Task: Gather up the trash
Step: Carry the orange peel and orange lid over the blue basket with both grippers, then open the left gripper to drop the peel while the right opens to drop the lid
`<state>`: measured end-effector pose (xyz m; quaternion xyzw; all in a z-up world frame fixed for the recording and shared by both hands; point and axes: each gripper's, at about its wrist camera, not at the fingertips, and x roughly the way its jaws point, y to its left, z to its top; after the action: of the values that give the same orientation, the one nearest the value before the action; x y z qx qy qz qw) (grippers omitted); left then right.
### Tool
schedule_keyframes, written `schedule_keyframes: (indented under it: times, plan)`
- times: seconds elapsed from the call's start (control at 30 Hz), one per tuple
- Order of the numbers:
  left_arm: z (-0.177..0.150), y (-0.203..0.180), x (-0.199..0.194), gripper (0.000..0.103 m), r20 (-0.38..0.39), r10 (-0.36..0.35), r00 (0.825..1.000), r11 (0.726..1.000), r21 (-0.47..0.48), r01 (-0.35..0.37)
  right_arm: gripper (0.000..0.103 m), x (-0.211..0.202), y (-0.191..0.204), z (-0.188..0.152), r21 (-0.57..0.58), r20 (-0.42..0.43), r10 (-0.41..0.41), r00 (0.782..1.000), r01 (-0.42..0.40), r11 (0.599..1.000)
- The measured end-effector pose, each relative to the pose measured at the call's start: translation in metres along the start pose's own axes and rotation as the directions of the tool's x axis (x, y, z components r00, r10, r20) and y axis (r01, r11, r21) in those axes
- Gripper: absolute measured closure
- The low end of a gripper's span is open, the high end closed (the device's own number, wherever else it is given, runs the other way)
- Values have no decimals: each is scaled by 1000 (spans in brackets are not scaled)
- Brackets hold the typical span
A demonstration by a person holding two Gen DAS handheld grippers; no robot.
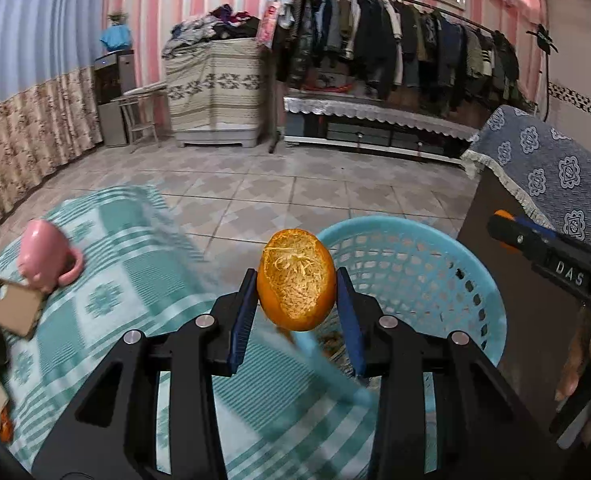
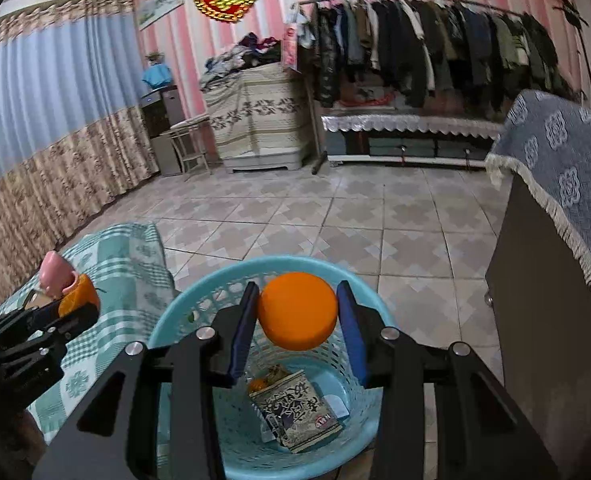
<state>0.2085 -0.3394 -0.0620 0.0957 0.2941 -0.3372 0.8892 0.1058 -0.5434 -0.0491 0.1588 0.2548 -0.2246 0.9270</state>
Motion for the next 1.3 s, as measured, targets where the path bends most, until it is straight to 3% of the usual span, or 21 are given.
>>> schedule_keyframes:
  times: [0.47, 0.5, 0.57, 0.73, 0.83, 1.13, 1.2, 1.23, 1.3]
  plan:
    - [17, -48, 66, 62, -53, -1, 999, 996, 93, 6, 63, 20, -22, -2, 71, -44, -20, 999, 24, 997]
    - [18, -48, 66, 59, -53, 8, 999, 995, 98, -3, 63, 21, -20, -2, 69, -47, -20, 999, 23, 997]
    - [18, -48, 65, 41, -44, 28, 999, 994, 109, -23, 63, 22, -18, -3, 62, -50, -17, 999, 20, 998]
    - [19, -42, 51, 29, -7, 94, 996, 987, 133, -92, 63, 24, -13, -3, 42, -60, -14, 998, 16, 999]
    - [22, -27, 37, 15, 18, 138, 990, 986, 94, -139, 63, 26, -9, -5, 33, -69, -12, 998, 14, 999]
    - [15, 13, -6, 6, 67, 257, 964, 966, 14, -258, 62, 36, 21, -9, -30, -84, 6, 996, -9, 1000]
    - [14, 19, -15, 6, 69, 259, 963, 966, 3, -260, 48, 37, 22, -9, -41, -85, -7, 996, 3, 999]
    - [14, 22, -20, 6, 75, 266, 961, 964, 0, -266, 35, 35, 22, -9, -40, -76, -14, 997, 11, 999]
    - [12, 27, -32, 6, 90, 285, 954, 958, -3, -286, 29, 30, 21, -7, -30, -58, -11, 998, 10, 1000]
